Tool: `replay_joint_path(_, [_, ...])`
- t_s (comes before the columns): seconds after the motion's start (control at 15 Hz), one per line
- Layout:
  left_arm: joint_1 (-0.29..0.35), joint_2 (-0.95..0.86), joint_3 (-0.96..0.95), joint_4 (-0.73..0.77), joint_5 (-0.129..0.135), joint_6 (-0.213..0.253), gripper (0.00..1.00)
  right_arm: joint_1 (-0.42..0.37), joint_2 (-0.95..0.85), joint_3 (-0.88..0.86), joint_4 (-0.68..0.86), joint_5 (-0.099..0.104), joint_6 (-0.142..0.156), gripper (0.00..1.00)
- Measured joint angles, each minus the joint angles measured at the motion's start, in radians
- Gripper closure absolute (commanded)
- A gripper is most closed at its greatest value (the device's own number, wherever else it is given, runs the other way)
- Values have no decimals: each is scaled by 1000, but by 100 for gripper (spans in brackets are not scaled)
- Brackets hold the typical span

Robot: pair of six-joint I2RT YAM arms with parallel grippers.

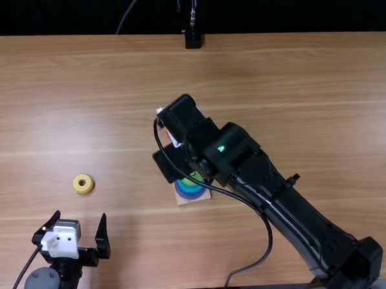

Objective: Build the Hanoi tower: stack the rings onto the peg from bottom to top in this color order: purple, dark blue, light blue, dark green, light green, yellow, orange.

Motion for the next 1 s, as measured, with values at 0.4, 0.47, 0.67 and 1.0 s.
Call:
replay_joint_path(0.4, [0, 0, 0, 0, 0, 0, 0, -206, -431, -245, 316, 139, -1, 0])
replay_joint_path(0.47, [0, 0, 0, 0, 0, 0, 0, -267, -516, -339, 408, 154, -1, 0])
replay_joint_path(0.67, [0, 0, 0, 0, 0, 0, 0, -489, -760, -645, 609, 146, -4, 0])
replay_joint_path(1.0, [0, 0, 0, 0, 1, 0, 0, -732, -1191, -1005, 652, -93, -4, 0])
